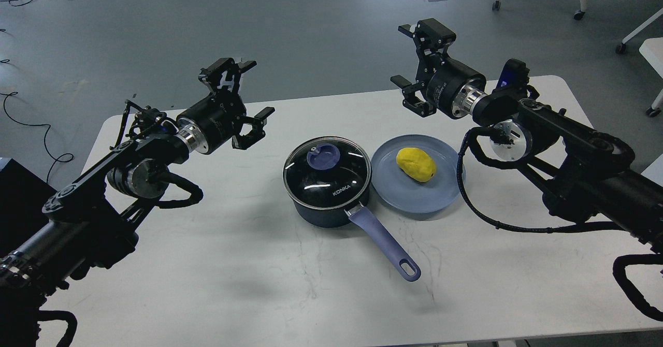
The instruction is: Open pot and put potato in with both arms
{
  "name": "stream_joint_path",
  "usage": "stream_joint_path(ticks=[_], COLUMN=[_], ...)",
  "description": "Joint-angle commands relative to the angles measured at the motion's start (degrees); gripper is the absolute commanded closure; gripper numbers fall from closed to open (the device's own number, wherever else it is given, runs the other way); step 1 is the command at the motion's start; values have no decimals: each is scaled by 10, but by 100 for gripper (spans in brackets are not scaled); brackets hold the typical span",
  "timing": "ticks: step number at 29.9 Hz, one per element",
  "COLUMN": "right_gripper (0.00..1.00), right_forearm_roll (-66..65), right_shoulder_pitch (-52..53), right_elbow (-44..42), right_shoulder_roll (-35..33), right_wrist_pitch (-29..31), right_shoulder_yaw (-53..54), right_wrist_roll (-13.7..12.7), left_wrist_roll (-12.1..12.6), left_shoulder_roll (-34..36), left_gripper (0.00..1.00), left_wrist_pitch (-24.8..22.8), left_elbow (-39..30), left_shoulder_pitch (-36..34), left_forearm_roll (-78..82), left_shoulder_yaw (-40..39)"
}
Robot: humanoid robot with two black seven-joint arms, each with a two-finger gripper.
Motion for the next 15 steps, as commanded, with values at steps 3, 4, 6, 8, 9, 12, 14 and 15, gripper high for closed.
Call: stream_joint_path(ticks=[3,4,6,8,9,12,14,15], right_gripper=[0,0,0,0,0,0,0,0], right_forearm_roll=[0,0,0,0,0,0,0,0], right_shoulder_pitch=[-1,-1,-1,-1,-1,0,0,0], right_elbow=[6,6,6,7,8,10,10,10], right_shoulder_roll=[-2,-2,-2,-2,-2,-3,-4,-4], right_wrist_pitch=[0,-1,-1,0,0,0,0,-1], right_shoulder_yaw=[0,0,0,-1,-1,-1,-1,-1], right_wrist_roll=[0,0,0,0,0,-1,-1,-1], left_wrist_roll=[0,0,0,0,0,0,0,0], left_shoulder_roll=[1,1,1,1,1,2,3,3], left_gripper=[2,2,2,2,2,2,2,2], left_wrist_pitch=[-1,-1,-1,-4,-6,-10,-7,-7], left_elbow=[0,0,0,-1,0,0,1,2], left_shoulder_pitch=[0,0,0,0,-1,-1,-1,-1], left_forearm_roll=[0,0,0,0,0,0,1,1], left_shoulder_yaw=[-1,-1,-1,-1,-1,-6,-9,-10])
